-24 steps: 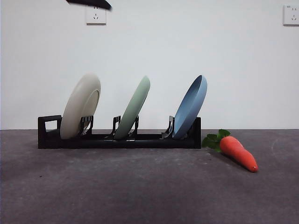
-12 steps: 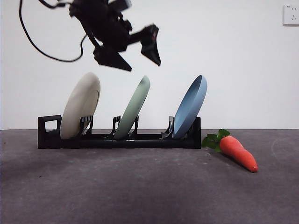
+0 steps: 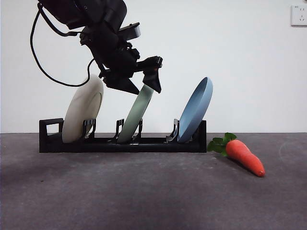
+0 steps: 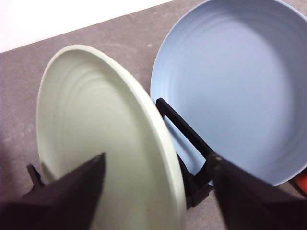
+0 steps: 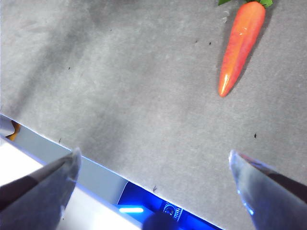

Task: Take the green plate from the plate rack,put the plate on the table,take the carrot from the table,put the carrot in the plate

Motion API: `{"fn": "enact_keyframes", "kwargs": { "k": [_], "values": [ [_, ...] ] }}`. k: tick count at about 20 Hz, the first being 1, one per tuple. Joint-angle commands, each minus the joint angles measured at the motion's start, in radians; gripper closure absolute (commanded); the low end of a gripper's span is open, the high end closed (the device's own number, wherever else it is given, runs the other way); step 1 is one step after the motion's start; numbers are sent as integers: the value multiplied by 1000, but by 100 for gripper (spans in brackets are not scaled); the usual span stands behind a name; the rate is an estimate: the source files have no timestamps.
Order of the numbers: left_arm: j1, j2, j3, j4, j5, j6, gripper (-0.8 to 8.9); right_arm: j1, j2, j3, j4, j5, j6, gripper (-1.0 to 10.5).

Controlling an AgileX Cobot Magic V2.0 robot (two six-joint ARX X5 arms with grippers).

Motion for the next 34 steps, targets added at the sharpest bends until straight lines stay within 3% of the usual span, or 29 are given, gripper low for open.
{"fn": "enact_keyframes", "kwargs": {
  "k": [1,11,19,23,25,27,30,34],
  "values": [
    [-1,9,0,3,34,8,822,3,0,3,1,2,5,258],
    [2,-7,0,12,78,-52,822,3,0,3,1,1,6,258],
    [4,-92,117,-17,209,-132,822,3,0,3,1,1,5,258],
    [-9,-159,237,-221,259,-130,822,3,0,3,2,1,2,258],
    [-31,-224,259,-344,257,-77,822,3,0,3,2,1,3,258],
    [-67,-307,259,-469,217,26,821,3,0,3,2,1,3,258],
    [-162,-418,259,-668,23,169,821,3,0,3,3,1,3,258],
    [-332,-462,254,-901,-241,256,819,3,0,3,9,1,3,258]
  ]
}}
